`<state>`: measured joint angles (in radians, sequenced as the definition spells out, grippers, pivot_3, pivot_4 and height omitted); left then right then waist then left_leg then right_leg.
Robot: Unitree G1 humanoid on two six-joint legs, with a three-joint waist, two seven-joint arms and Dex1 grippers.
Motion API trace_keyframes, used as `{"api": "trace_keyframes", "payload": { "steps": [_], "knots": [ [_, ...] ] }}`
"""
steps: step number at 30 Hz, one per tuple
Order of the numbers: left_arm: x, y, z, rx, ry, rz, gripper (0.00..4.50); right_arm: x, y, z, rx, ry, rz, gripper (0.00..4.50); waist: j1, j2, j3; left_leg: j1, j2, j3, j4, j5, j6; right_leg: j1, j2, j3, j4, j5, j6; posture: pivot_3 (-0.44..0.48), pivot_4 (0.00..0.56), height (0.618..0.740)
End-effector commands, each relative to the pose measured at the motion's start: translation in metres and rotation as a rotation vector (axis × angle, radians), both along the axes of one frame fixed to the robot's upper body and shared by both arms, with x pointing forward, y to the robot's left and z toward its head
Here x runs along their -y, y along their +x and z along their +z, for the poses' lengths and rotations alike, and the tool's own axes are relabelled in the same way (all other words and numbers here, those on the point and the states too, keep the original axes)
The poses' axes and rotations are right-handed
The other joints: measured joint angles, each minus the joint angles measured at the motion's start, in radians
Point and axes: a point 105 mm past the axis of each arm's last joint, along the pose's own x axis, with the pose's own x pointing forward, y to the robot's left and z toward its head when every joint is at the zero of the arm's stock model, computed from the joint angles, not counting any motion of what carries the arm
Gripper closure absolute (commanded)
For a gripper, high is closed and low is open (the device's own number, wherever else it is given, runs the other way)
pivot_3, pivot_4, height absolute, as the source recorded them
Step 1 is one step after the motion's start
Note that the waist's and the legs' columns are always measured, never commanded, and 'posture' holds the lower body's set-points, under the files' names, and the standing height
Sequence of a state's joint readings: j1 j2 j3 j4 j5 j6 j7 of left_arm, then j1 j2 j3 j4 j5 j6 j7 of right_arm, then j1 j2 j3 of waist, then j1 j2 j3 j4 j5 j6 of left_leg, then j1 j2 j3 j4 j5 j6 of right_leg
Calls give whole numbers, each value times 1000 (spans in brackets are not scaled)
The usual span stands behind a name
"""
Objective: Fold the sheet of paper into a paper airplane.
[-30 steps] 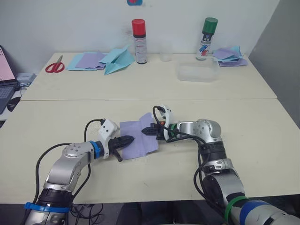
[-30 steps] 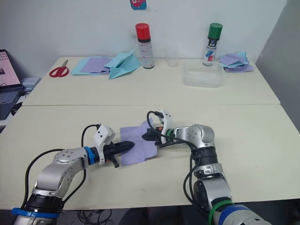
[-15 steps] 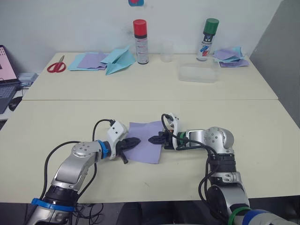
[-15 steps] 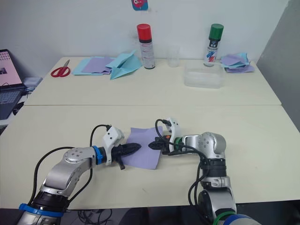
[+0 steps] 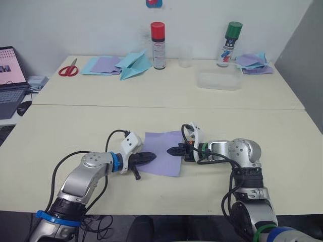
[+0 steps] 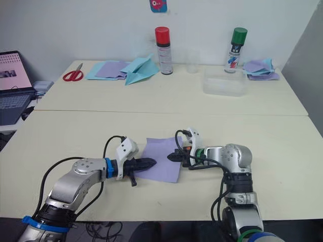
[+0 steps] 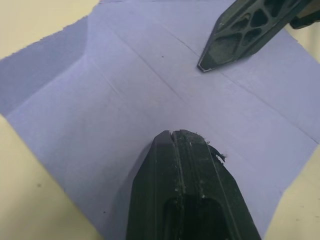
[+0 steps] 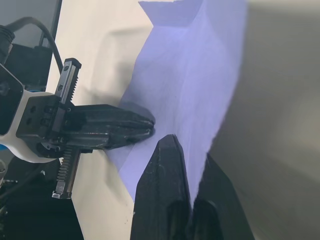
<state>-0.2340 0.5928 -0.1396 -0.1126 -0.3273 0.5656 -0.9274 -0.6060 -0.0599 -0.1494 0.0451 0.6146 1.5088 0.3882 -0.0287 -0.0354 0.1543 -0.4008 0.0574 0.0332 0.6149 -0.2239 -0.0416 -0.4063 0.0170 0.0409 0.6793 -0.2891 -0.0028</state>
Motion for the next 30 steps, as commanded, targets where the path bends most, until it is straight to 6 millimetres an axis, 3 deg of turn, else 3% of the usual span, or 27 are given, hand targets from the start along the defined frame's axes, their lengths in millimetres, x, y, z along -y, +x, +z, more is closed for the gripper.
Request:
{"api": "trace_keyframes", "payload": {
  "steps": [1,12,19,25,30],
  "knots": [
    [13,-2,4,-15,-36,-33,4500,6,-6,8,-4,25,62,4469,0,0,0,0,0,0,0,0,0,0,0,0,0,0,0,0,150,740],
    [15,3,13,-3,-94,4,4500,12,-10,0,-17,-1,141,4469,-5,0,0,0,5,-1,0,0,0,-1,6,-1,0,0,0,0,150,740],
    [20,0,35,-5,-206,-1,4500,0,-5,5,16,22,191,4469,-13,0,0,0,5,-1,3,0,0,-1,6,1,1,0,0,0,150,740],
    [-1,2,23,20,-60,13,4500,-6,-4,8,23,23,230,4469,-23,0,0,0,5,-1,4,0,0,-1,10,1,1,0,0,0,150,740],
    [0,0,26,30,-70,8,4500,-7,-4,1,16,-7,267,4469,-23,0,1,0,6,-1,4,0,0,-1,11,1,1,0,0,0,150,740]
  ]
}}
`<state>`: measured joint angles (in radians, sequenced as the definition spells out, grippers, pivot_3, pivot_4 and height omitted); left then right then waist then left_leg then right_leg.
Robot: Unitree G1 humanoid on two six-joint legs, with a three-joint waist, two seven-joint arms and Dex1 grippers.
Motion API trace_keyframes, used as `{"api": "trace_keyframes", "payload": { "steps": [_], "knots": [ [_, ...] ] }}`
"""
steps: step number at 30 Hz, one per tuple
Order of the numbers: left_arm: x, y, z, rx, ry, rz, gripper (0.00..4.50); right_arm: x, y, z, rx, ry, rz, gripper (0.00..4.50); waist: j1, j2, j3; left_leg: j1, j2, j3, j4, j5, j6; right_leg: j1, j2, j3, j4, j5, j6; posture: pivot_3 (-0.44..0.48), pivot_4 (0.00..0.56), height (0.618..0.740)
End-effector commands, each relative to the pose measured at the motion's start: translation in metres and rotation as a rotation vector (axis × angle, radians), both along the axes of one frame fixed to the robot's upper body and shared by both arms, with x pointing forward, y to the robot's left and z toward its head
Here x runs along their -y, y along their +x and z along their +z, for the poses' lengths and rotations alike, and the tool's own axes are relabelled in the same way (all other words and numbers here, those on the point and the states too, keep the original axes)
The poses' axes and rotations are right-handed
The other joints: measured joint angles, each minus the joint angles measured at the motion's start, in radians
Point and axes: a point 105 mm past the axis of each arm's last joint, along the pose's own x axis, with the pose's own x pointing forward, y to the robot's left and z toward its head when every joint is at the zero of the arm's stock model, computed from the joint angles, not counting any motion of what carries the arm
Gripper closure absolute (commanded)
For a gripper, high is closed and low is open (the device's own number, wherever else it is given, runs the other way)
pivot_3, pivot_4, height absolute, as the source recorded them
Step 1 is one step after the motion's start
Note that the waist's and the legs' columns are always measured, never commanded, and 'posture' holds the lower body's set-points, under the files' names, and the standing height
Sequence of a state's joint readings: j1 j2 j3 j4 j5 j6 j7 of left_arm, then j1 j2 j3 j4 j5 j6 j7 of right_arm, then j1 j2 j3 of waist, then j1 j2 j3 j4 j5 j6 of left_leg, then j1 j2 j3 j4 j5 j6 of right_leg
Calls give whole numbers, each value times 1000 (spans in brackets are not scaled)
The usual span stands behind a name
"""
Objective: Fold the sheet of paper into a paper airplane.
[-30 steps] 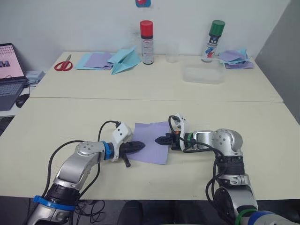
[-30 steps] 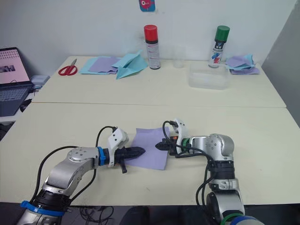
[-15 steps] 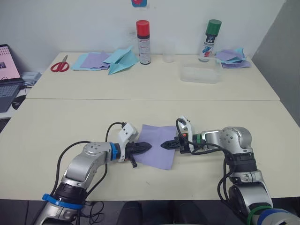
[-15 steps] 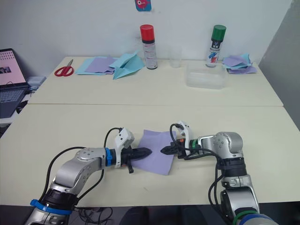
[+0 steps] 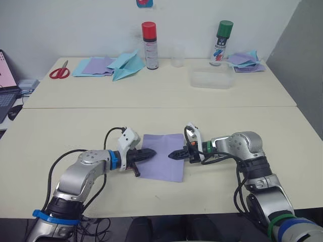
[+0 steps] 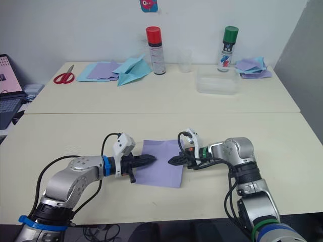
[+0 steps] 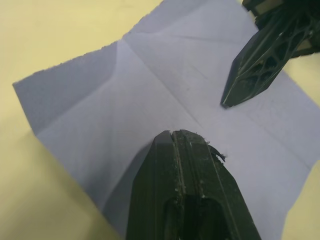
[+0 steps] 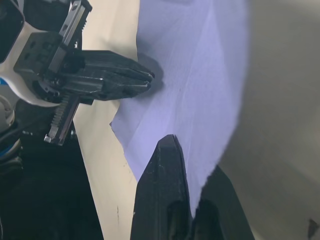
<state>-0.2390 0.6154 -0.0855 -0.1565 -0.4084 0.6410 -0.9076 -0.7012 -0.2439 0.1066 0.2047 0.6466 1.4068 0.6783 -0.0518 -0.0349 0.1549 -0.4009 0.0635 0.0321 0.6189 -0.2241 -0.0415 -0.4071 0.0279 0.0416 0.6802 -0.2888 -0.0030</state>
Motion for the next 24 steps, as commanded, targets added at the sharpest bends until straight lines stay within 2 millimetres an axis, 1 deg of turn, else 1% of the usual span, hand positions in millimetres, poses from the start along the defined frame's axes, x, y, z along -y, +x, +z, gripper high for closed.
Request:
{"api": "trace_keyframes", "payload": {
  "steps": [1,3,6,9,12,15,17,19,21,24],
  "knots": [
    [8,-1,11,45,-25,-27,4500,-6,0,1,12,5,39,4469,-1,0,0,0,0,0,0,0,0,0,0,0,0,0,0,0,150,740],
    [9,0,12,51,-26,-27,4500,-9,-1,3,9,13,58,4469,-2,0,0,0,0,0,0,0,0,0,0,1,0,0,0,0,150,740],
    [9,-1,1,49,21,-32,4500,-13,2,2,22,4,73,4469,-3,0,0,0,0,0,0,0,0,0,0,0,0,0,0,0,150,740],
    [7,-6,-12,42,80,-48,4500,-14,4,-3,34,-21,71,4469,-5,0,0,1,0,0,0,0,0,0,1,1,0,0,0,0,150,740],
    [6,-8,-19,32,105,-56,4500,-15,6,-5,43,-27,70,4469,-4,-1,0,1,1,0,0,0,0,0,1,0,1,0,0,0,150,740],
    [3,-14,-38,-45,169,-66,4500,-14,10,-6,71,-41,53,4469,-5,-1,-1,2,1,0,1,0,0,1,1,1,1,1,-2,0,150,740],
    [2,-15,-45,-67,193,-61,4500,-13,13,-7,93,-54,47,4469,-5,-1,-2,3,1,0,1,0,0,2,1,1,1,1,-2,0,150,740],
    [4,-13,-43,-59,175,-55,4500,-12,17,-7,127,-69,34,4469,-5,0,-2,4,1,0,1,0,0,2,2,1,1,2,-2,0,150,740],
    [8,-9,-36,-43,139,-41,4500,-11,22,-8,171,-89,23,4469,-4,0,-2,3,1,0,3,0,0,2,2,1,2,2,-2,0,150,740],
    [7,-4,-30,-28,128,-31,4500,-10,28,-6,209,-100,6,4469,-3,0,-2,2,1,0,6,0,0,3,2,1,2,4,-1,0,150,740]
  ]
}}
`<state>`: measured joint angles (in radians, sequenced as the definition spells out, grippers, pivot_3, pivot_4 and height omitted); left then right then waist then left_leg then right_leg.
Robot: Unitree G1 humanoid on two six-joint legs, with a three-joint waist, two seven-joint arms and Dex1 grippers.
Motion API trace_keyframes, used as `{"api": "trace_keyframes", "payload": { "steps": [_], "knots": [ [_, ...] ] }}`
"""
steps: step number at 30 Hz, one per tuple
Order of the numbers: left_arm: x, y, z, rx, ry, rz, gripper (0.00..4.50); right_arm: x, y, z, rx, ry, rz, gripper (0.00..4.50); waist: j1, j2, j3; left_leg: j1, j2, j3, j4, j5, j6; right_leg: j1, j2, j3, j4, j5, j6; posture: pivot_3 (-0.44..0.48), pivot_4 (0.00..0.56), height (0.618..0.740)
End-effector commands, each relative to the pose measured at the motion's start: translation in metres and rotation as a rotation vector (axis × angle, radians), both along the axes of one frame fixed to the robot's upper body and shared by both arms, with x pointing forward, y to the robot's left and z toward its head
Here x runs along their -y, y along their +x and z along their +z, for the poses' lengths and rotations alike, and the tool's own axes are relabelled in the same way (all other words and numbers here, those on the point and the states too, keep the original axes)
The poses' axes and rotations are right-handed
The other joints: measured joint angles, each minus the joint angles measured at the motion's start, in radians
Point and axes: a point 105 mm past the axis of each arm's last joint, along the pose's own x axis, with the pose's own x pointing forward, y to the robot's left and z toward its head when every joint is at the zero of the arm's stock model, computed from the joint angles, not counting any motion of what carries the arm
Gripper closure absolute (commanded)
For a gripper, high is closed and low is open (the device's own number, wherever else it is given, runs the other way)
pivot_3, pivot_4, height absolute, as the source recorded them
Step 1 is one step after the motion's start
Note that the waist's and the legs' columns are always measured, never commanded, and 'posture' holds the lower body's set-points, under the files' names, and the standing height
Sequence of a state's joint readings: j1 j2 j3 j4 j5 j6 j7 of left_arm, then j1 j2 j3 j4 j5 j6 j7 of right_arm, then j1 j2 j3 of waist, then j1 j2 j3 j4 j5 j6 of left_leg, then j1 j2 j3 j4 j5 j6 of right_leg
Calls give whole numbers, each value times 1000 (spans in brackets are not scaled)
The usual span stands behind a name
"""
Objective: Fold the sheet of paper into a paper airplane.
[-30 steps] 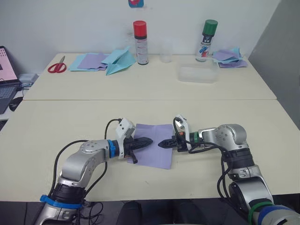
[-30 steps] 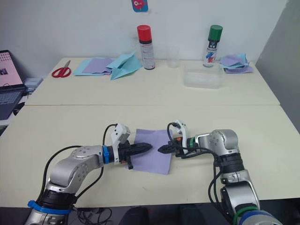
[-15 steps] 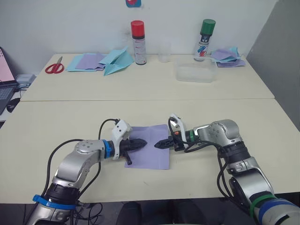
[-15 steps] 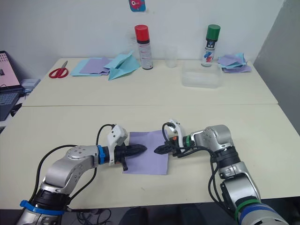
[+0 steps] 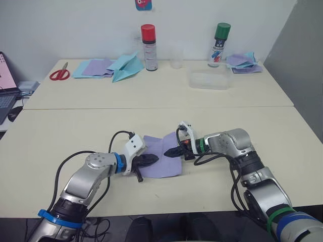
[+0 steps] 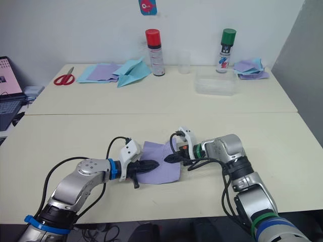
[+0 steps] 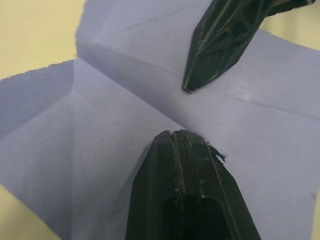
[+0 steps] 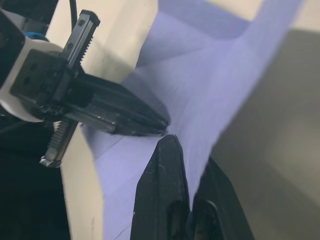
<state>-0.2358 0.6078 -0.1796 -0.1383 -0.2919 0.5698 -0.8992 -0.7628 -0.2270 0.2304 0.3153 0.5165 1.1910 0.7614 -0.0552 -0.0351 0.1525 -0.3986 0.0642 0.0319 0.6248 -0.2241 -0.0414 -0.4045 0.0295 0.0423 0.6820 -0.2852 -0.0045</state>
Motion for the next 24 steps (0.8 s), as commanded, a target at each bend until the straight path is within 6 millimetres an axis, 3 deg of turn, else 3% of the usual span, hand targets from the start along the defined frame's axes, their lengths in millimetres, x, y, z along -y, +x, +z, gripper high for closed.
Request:
{"api": "trace_keyframes", "payload": {
  "steps": [1,15,24],
  "knots": [
    [-2,1,-10,-51,18,22,4500,5,11,0,64,-40,-39,4469,0,0,0,0,0,0,1,0,0,0,0,0,0,1,0,0,150,740],
    [-8,2,-20,-39,73,35,4500,27,-7,-5,1,-72,-44,4469,12,1,1,-3,0,1,2,0,0,-1,0,2,-2,2,1,0,150,740],
    [-8,1,-28,-35,114,6,4500,39,-4,-9,6,-95,-119,4469,23,1,1,-2,0,1,2,0,0,-1,-1,1,-2,2,1,0,150,740]
  ]
}}
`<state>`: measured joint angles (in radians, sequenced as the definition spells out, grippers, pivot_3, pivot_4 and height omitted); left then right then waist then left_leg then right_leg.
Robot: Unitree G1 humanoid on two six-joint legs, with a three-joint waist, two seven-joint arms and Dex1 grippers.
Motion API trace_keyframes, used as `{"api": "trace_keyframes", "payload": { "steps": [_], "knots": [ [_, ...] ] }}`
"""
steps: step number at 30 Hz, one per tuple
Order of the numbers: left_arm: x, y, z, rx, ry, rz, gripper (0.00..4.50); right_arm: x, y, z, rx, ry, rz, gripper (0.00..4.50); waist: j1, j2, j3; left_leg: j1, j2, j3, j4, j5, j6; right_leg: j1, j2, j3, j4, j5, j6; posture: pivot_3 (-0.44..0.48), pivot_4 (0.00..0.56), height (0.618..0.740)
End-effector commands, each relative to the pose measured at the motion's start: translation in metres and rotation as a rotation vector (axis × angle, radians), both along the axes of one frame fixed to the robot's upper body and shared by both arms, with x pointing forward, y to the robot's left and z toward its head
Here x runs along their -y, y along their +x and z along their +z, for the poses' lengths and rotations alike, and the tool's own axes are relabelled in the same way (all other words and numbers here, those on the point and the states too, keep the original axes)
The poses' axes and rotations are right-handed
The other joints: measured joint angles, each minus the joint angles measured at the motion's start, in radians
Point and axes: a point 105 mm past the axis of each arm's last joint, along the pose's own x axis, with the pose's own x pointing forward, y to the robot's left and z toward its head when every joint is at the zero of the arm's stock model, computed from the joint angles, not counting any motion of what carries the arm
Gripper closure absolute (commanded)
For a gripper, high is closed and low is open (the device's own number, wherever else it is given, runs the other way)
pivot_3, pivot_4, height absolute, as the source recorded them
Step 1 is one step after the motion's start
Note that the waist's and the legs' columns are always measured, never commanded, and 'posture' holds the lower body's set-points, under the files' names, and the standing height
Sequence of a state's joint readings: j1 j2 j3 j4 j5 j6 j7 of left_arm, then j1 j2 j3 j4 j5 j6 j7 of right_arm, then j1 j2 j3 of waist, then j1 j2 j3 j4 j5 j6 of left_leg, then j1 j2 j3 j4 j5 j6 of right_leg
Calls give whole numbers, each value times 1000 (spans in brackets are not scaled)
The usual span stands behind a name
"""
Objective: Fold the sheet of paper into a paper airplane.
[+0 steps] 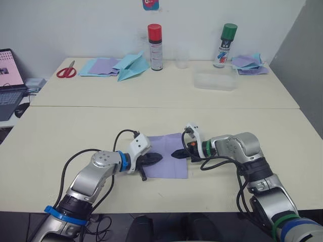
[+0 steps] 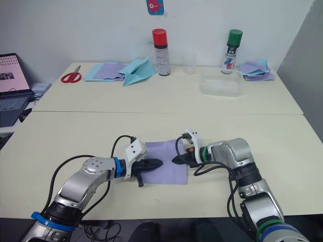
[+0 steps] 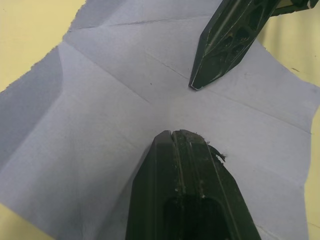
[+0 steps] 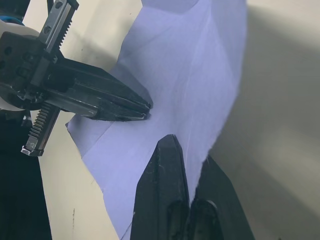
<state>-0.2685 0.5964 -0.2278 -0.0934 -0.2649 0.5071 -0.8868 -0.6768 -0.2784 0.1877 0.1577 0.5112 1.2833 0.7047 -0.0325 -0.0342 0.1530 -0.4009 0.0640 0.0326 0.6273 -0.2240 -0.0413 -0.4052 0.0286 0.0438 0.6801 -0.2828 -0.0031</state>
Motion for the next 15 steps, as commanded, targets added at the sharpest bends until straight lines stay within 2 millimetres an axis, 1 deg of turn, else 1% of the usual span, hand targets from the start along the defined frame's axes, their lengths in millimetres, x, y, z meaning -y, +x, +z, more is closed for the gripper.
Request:
{"api": "trace_keyframes", "payload": {
  "steps": [1,5,6,7,9,14,15],
  "knots": [
    [-16,-4,-27,-70,101,35,4500,20,7,-3,5,-35,-73,4469,0,0,0,0,0,0,0,0,0,0,0,0,0,0,0,0,150,740],
    [-18,-2,-27,-56,98,44,4500,35,11,1,9,-46,-113,4469,2,0,0,0,0,0,0,0,0,0,0,0,0,0,0,0,150,740],
    [-18,-1,-27,-50,97,44,4500,39,11,2,8,-47,-116,4081,3,0,0,0,0,0,0,0,0,0,-1,0,0,0,0,0,150,740],
    [-17,-1,-27,-44,98,42,4500,42,10,4,2,-40,-116,3893,3,0,0,0,0,0,0,0,0,0,-1,0,0,0,0,0,150,740],
    [-17,-2,-28,-37,98,33,4500,47,7,7,-6,-30,-120,3206,2,0,0,0,0,2,0,0,0,0,-5,1,0,0,0,0,150,740],
    [-18,-1,-30,-29,102,25,4500,58,4,17,2,-23,-129,1481,1,1,0,1,-1,1,0,0,0,0,-5,0,0,0,0,0,150,740],
    [-18,-1,-30,-27,104,24,4500,62,4,20,10,-26,-134,1043,1,1,0,1,-1,0,0,0,0,1,-5,0,1,0,0,0,150,740]
  ]
}}
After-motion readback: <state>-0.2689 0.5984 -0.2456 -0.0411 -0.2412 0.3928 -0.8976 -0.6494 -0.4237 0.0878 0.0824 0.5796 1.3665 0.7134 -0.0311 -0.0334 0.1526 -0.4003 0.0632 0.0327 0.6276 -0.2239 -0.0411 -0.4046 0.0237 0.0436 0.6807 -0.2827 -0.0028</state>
